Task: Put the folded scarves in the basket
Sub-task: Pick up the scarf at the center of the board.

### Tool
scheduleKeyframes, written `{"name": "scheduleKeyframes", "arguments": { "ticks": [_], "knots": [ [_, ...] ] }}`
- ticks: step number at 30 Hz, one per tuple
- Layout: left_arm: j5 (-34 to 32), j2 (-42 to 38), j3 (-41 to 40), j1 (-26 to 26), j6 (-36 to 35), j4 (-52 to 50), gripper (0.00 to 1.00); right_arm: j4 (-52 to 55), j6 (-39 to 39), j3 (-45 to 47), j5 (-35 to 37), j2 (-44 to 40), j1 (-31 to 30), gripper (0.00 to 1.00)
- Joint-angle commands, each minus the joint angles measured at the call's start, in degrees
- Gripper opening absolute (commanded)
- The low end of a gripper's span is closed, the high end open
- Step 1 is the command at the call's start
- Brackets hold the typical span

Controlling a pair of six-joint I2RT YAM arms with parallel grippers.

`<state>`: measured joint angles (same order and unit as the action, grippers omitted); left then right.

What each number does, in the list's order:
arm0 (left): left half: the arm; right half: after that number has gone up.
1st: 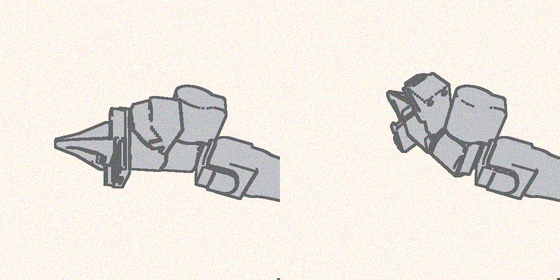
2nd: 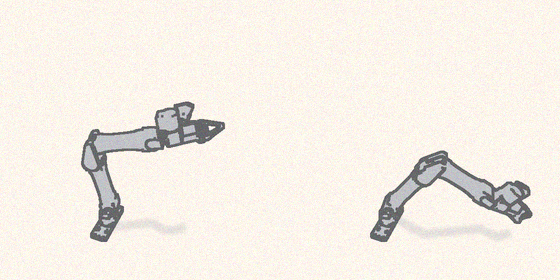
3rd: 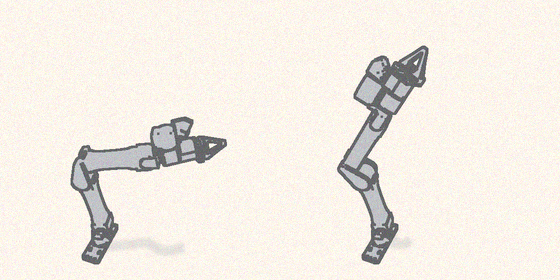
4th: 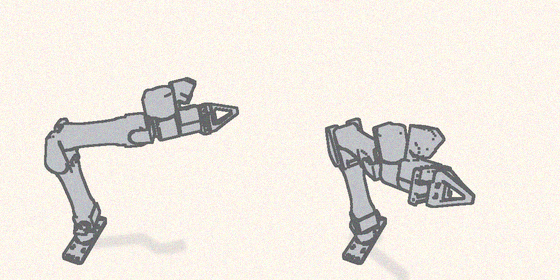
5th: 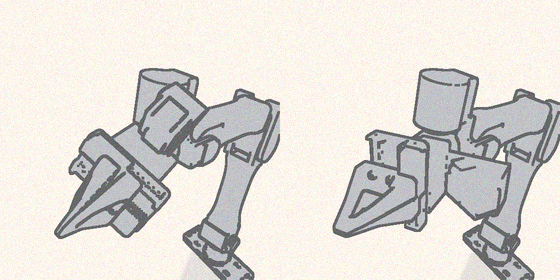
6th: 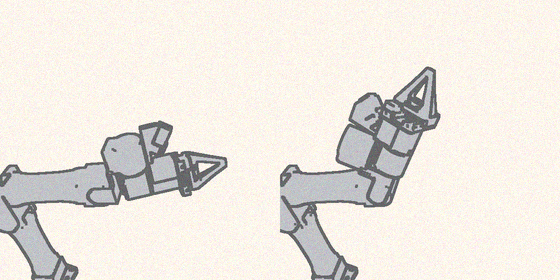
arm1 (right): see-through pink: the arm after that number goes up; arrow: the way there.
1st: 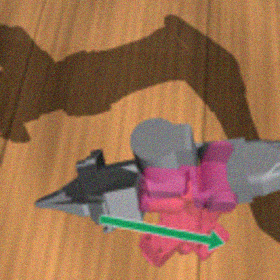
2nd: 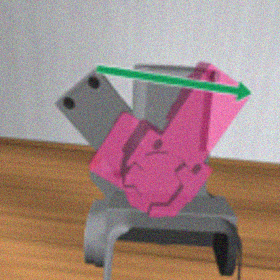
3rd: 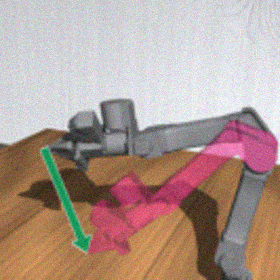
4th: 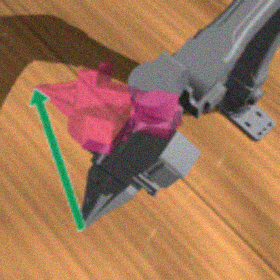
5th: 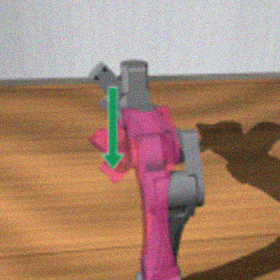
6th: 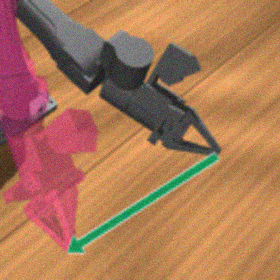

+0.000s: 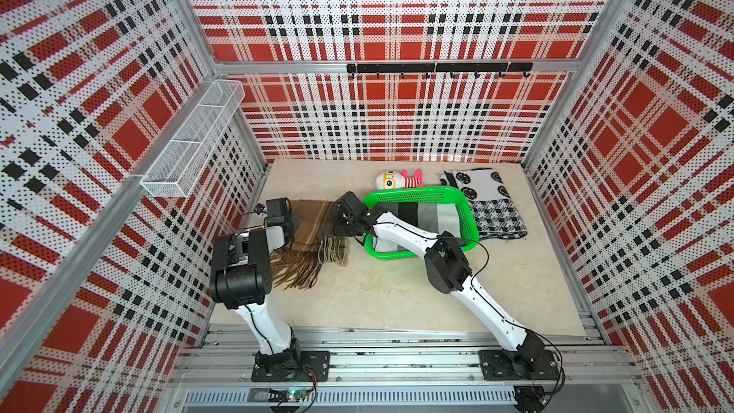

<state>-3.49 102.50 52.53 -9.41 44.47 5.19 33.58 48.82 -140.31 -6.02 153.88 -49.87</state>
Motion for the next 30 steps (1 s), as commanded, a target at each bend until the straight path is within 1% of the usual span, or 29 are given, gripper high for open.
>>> {"name": "scheduleKeyframes", "arguments": {
  "ticks": [1,7,14,18,19,26,30],
  "knots": [
    [-2.7,-4.6,1.2,2.0,-1.2,-3.8,0.0,0.3,-2.2,1.5,1.2,-6.3,-0.6,0.0],
    [-4.4,-10.0,0.9,3.4,-1.1,-5.8,0.0,2.1,-3.8,1.5,1.4,-9.5,-0.8,0.0],
    [-5.2,-14.1,1.3,4.1,-0.6,-7.7,0.0,2.5,-4.2,1.5,-0.6,-11.3,-0.8,0.0],
    [-4.9,-16.4,1.4,4.5,-0.7,-8.4,0.0,3.5,-4.7,1.5,0.9,-13.4,-1.2,0.0],
    [-4.8,-17.0,1.6,4.9,-0.8,-8.8,0.0,3.9,-4.8,3.3,1.6,-14.3,-1.2,0.0],
    [-5.0,-21.5,2.5,11.1,-1.0,-12.6,0.0,6.9,-7.2,9.1,4.0,-21.2,-1.0,0.0],
    [-5.5,-23.7,3.6,16.3,-0.1,-14.4,0.0,7.7,-8.8,16.4,5.6,-26.6,-0.4,0.0]
  ]
}}
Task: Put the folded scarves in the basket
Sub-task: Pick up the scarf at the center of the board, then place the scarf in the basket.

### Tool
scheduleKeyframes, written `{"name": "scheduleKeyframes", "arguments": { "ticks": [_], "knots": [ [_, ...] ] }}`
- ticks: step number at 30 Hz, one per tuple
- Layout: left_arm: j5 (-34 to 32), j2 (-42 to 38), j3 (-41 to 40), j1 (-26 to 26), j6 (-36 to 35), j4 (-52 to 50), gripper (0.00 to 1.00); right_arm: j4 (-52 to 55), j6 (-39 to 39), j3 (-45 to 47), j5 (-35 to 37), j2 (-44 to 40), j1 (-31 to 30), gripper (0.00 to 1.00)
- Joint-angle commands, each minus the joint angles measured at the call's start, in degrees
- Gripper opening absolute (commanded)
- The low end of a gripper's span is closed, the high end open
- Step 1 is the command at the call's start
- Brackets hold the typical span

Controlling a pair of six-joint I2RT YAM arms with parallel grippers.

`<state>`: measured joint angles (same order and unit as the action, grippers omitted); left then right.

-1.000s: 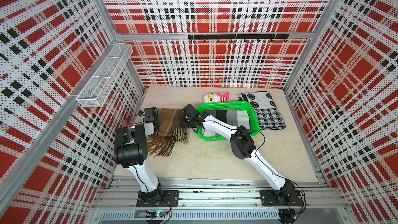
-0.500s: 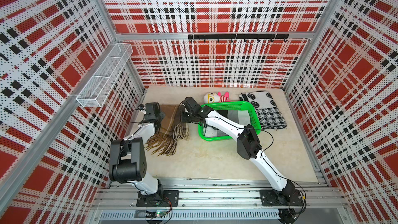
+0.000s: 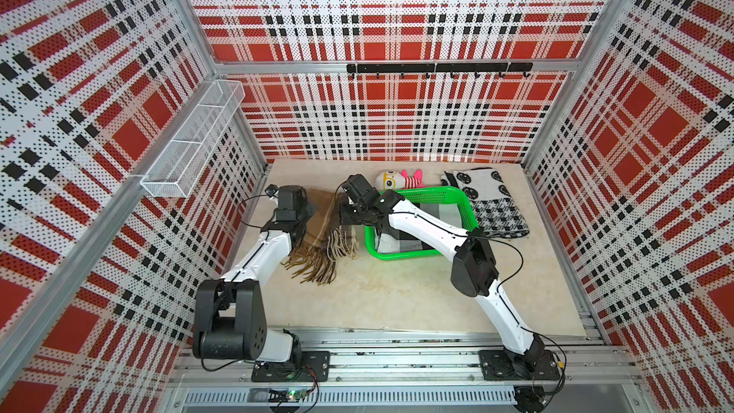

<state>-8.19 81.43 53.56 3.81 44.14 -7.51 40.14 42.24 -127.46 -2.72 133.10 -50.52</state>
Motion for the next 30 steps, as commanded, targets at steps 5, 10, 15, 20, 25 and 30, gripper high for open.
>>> {"name": "scheduleKeyframes", "arguments": {
  "ticks": [5,10,15,20,25,30],
  "knots": [
    [-1.6,-3.5,4.9,9.9,1.8,-2.8,0.0,0.8,-3.8,13.6,4.3,-13.8,1.8,0.0],
    [-2.2,-2.2,9.5,16.0,3.3,-3.2,0.0,0.4,-5.3,20.8,4.7,-20.4,5.4,0.0],
    [-0.8,2.9,16.9,20.2,4.5,-3.1,0.0,2.4,-7.6,20.4,4.8,-22.9,9.2,0.0],
    [-0.6,8.9,25.7,24.5,5.4,-3.1,0.0,4.2,-9.2,19.6,4.9,-24.8,14.3,0.0],
    [0.8,14.9,34.5,27.5,6.3,-3.1,0.0,6.3,-11.5,16.5,4.5,-26.1,19.8,0.0],
    [2.3,20.3,43.1,30.0,7.0,-3.6,0.0,8.6,-13.7,12.8,3.4,-26.4,25.0,0.0]
  ]
}}
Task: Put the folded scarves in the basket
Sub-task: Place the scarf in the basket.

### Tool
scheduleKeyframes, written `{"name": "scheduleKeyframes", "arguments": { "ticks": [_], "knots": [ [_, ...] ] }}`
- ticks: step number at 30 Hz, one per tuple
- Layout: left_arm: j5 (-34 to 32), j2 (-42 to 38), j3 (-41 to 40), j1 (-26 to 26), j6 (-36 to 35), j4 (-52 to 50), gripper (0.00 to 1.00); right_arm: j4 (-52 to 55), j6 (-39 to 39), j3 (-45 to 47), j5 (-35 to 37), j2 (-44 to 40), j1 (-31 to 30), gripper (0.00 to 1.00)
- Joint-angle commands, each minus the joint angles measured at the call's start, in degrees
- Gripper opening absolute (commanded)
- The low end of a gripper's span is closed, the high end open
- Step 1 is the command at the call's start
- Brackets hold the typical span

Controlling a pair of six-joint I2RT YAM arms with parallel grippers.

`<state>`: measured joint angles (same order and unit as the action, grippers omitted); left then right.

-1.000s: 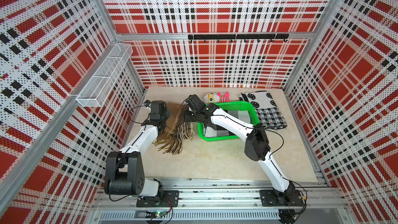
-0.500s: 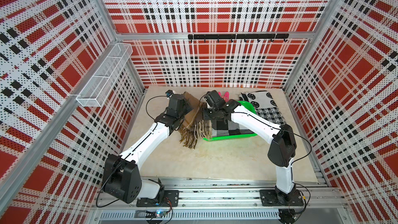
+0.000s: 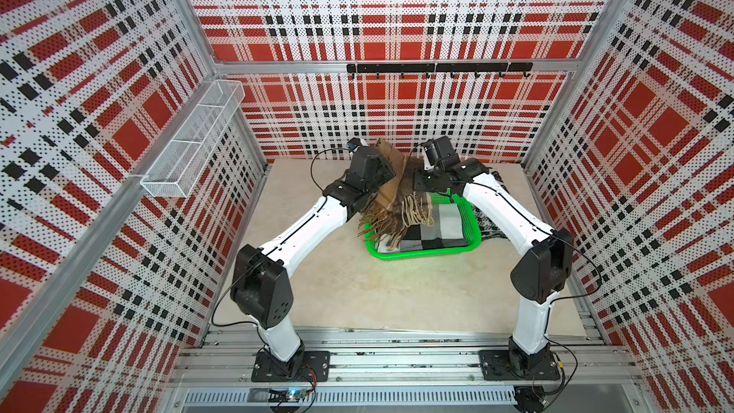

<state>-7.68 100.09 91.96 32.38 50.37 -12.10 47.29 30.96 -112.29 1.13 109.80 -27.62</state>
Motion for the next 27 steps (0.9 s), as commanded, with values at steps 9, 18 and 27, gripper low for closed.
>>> {"name": "scheduleKeyframes", "arguments": {
  "ticks": [9,18,27],
  "knots": [
    [2.1,4.5,3.4,4.5,1.9,1.2,0.0,0.2,-4.1,4.1,-1.9,-5.7,6.6,0.0],
    [2.3,2.7,-10.9,6.0,3.0,6.7,0.0,-5.4,-4.0,17.7,-1.5,-7.1,6.6,0.0],
    [-0.4,2.0,-18.2,6.0,2.4,8.2,0.0,-6.8,-3.8,22.4,0.4,-3.4,6.6,0.0]
  ]
}}
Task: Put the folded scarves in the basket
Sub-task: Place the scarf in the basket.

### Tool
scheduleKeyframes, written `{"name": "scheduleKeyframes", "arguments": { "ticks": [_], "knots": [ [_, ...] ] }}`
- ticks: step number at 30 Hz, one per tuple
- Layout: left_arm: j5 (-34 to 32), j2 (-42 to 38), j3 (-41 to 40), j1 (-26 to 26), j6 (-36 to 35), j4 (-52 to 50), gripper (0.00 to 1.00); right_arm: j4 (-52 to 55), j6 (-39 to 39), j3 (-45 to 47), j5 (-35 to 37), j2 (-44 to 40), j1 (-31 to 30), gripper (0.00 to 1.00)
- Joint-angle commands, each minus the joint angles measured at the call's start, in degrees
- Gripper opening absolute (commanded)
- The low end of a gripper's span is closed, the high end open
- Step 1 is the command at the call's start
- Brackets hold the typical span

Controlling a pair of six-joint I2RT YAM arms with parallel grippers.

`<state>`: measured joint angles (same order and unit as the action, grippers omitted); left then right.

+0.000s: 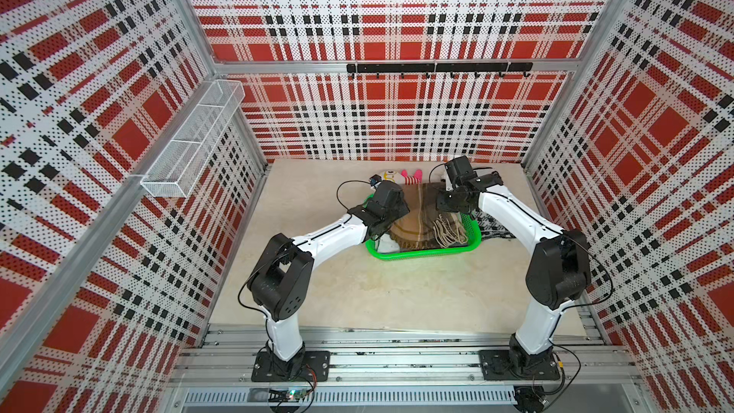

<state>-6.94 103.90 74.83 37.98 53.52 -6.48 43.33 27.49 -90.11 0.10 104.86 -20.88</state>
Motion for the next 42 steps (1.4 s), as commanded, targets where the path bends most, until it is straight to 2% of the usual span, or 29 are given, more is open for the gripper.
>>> {"name": "scheduleKeyframes", "arguments": {
  "ticks": [1,10,17,21,24,27,28,30,35,38,42],
  "knots": [
    [-1.3,-1.8,-1.5,0.4,-0.9,2.6,0.0,-3.0,-0.4,0.3,1.8,2.0,-0.1,0.0],
    [-2.8,-3.0,-7.3,0.3,-1.5,3.5,0.0,-3.2,-0.2,1.7,4.2,5.0,0.3,0.0],
    [-5.6,-4.2,-8.9,0.2,-3.0,3.2,0.0,-3.6,0.6,3.5,5.0,5.9,0.3,0.0],
    [-4.2,-1.6,-7.9,-1.2,-4.6,3.2,0.0,-4.0,1.0,4.3,5.9,6.8,0.3,0.0],
    [-4.1,-0.6,-7.9,-2.1,-5.0,3.2,0.06,-4.2,1.1,4.3,6.4,7.5,0.3,0.0],
    [-5.7,-2.2,-8.4,-2.5,-5.7,2.9,0.2,-4.5,1.0,5.1,6.7,6.2,0.3,0.38],
    [-6.6,-3.2,-8.7,-2.3,-5.9,2.8,0.25,-4.8,1.1,5.6,6.8,5.3,0.3,0.47],
    [-9.1,-5.6,-8.8,-1.6,-6.9,2.1,0.31,-4.7,1.4,6.2,7.2,2.7,0.2,0.58],
    [-15.5,-10.5,-4.8,2.6,-9.3,-3.3,0.43,-3.4,1.8,6.5,8.9,-3.7,0.0,0.65],
    [-12.6,-10.0,-1.5,5.0,-9.8,-3.7,0.44,-2.3,2.1,5.8,9.8,-5.8,0.0,0.65],
    [-4.3,-1.5,5.4,7.3,-9.8,-3.9,0.42,-3.3,3.2,6.8,11.4,-8.4,0.9,0.66]
  ]
}}
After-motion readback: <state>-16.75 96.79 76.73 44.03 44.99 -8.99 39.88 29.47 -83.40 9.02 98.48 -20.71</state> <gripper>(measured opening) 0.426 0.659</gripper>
